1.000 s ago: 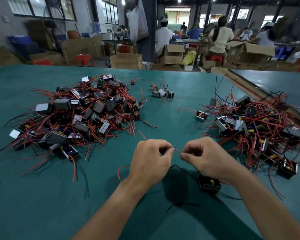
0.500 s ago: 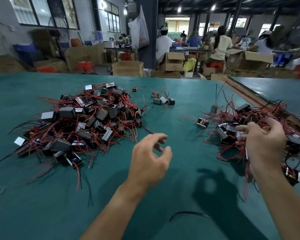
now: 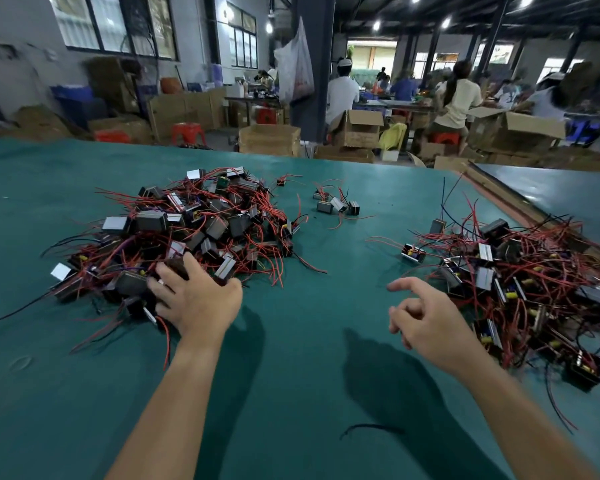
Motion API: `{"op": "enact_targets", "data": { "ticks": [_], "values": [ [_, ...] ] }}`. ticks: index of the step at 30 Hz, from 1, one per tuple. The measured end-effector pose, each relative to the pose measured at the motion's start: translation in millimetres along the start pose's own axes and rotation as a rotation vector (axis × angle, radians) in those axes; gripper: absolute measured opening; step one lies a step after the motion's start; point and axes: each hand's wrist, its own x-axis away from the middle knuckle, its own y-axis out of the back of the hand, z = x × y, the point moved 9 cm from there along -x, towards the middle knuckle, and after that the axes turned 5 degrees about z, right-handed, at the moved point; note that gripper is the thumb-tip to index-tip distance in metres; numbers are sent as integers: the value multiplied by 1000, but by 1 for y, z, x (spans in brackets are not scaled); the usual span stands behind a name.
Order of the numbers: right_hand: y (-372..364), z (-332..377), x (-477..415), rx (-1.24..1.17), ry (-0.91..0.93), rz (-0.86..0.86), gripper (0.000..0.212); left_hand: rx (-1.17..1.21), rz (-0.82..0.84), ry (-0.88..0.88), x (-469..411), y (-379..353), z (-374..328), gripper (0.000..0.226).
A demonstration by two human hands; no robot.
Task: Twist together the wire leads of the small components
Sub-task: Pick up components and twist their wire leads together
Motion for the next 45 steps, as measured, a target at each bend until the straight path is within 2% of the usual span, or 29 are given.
{"op": "enact_targets", "data": {
  "ticks": [2, 4, 11, 16, 19, 22, 26, 30, 37, 42, 45],
  "values": [
    [-1, 4, 1, -25, 10, -15, 25, -173, 96, 15, 0, -13, 4, 79],
    [-1, 6, 1, -49, 9, -20, 23, -251, 118, -14, 2, -18, 1, 64],
    [-14, 8, 5, 37, -30, 81, 20, -128, 39, -124, 3, -14, -7, 28],
    [-19, 11, 8, 94, -31, 118, 19, -104, 80, -129, 3, -21, -12, 33],
    [-23, 11, 9, 103, -32, 136, 20, -178, 162, -104, 6, -33, -14, 61],
    [-26, 12, 9, 116, -23, 143, 20, -250, 210, -149, 5, -42, -17, 58],
    [-29, 12, 9, 117, -12, 153, 19, -124, 230, -179, 2, -42, -21, 44],
    [-30, 12, 9, 135, 4, 156, 18, -9, 250, -312, 19, -44, -43, 24],
    [-29, 9, 8, 155, 8, 160, 18, 98, 291, -473, 50, -39, -72, 21],
    [-31, 7, 6, 175, 30, 156, 13, 251, 420, -597, 83, -38, -94, 10],
    [-30, 5, 4, 153, 33, 141, 3, 457, 635, -587, 97, -46, -101, 17]
  ]
}}
